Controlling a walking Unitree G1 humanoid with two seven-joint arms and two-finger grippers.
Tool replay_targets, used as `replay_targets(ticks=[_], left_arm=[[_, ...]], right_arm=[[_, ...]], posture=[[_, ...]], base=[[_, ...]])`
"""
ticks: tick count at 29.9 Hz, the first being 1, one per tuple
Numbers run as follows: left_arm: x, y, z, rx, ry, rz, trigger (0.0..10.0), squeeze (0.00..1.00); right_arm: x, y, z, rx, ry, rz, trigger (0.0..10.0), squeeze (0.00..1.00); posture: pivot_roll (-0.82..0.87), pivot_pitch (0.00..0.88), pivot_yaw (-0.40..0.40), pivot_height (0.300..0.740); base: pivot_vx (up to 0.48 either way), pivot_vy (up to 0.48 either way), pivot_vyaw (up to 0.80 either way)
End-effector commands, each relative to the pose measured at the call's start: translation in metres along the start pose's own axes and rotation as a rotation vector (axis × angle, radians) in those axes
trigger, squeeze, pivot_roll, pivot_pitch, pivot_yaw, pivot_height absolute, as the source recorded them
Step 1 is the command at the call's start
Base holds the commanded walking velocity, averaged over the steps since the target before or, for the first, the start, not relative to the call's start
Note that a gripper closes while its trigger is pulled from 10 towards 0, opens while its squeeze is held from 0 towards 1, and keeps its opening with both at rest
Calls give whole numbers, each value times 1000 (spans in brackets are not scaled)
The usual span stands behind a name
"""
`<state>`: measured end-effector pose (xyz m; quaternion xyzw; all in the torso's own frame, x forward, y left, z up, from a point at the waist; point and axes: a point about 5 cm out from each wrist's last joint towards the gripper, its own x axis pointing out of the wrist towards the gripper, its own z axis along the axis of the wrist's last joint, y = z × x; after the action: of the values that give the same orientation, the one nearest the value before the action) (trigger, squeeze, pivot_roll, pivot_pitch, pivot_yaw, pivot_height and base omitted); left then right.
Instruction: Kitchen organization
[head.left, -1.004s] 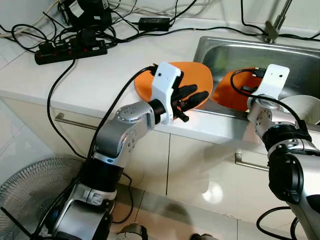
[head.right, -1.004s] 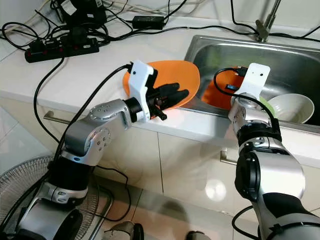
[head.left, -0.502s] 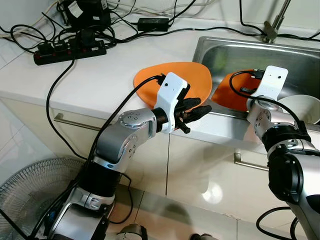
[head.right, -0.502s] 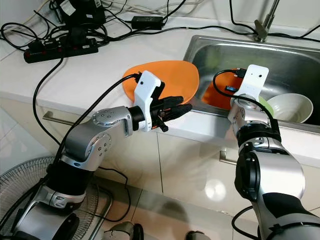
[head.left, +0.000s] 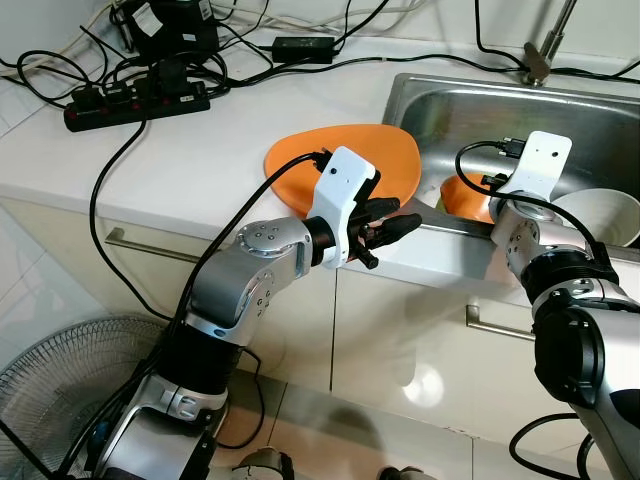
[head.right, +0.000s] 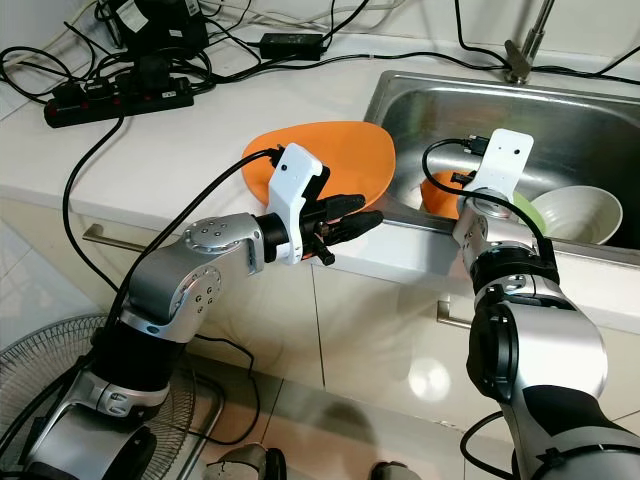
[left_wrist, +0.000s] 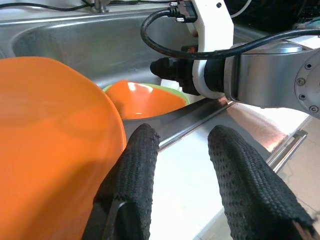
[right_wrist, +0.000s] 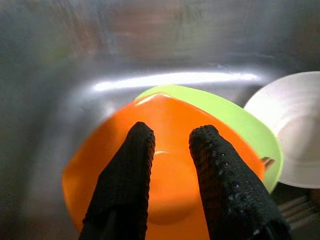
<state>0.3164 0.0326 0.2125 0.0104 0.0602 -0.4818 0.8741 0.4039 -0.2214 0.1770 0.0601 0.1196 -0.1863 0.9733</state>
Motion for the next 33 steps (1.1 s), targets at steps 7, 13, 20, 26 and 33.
replay_targets(ticks=[7,13,20,26,33], left_arm=[[-5,22,22,25,-159,187,10000,0],[-13,46,35,-13,-250,365,10000,0],[-33,77,37,-66,-309,586,10000,0],[-54,99,31,-104,-300,709,10000,0],[-79,113,15,-189,-271,760,10000,1000]], right_arm=[[-13,33,66,264,-332,271,10000,0],[-30,61,80,318,-435,511,10000,0],[-35,70,68,327,-430,562,10000,0],[-36,68,59,334,-412,580,10000,0],[-35,66,47,327,-372,568,10000,0]], posture=[[125,93,26,740],[122,95,30,740],[125,100,32,740],[126,102,33,740],[136,100,35,740]], base=[[0,0,0],[0,0,0],[0,0,0],[0,0,0],[0,0,0]])
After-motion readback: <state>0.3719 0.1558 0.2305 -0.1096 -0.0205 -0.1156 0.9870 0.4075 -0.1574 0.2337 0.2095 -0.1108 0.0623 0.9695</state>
